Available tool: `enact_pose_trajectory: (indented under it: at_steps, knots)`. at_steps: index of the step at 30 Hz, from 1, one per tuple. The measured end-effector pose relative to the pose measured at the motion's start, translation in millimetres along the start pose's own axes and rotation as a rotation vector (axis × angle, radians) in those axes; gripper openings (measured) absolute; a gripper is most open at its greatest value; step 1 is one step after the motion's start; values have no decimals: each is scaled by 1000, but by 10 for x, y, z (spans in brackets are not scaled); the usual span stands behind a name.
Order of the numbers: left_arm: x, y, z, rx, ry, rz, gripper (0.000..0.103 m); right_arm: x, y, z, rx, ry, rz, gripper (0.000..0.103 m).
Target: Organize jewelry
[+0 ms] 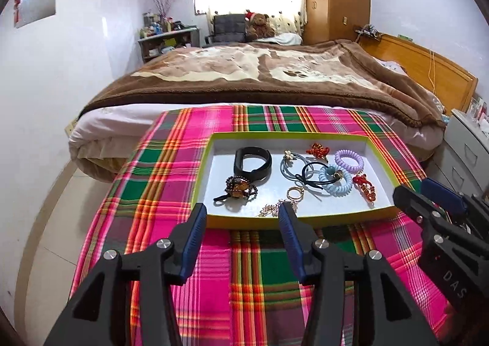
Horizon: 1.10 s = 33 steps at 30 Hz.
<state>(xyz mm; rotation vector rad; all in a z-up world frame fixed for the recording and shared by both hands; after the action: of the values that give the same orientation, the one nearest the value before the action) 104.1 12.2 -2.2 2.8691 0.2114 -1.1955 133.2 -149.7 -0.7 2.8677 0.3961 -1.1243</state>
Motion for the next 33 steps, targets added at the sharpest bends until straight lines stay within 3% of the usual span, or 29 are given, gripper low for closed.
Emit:
enact_pose_trajectory:
  at_steps: [5,33]
  knots:
    - [-108,-4,65,-11,27,4,51,-125,-6,49,6,20,16,53]
    - [-177,59,203,-12,1,22,51,-243,-64,135,6,29,3,54]
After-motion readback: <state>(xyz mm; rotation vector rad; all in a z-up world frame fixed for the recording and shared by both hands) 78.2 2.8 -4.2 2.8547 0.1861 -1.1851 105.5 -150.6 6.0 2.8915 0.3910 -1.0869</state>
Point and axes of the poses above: each gripper's, at about its wrist camera, not at the fingertips, and x roughly the way its jaws point, y to its right, z to its underside, the point moved 5 cm from there along x, roughly the way its jaws point, and after that the axes turned 4 degrees about -y, right-handed, at the moved point
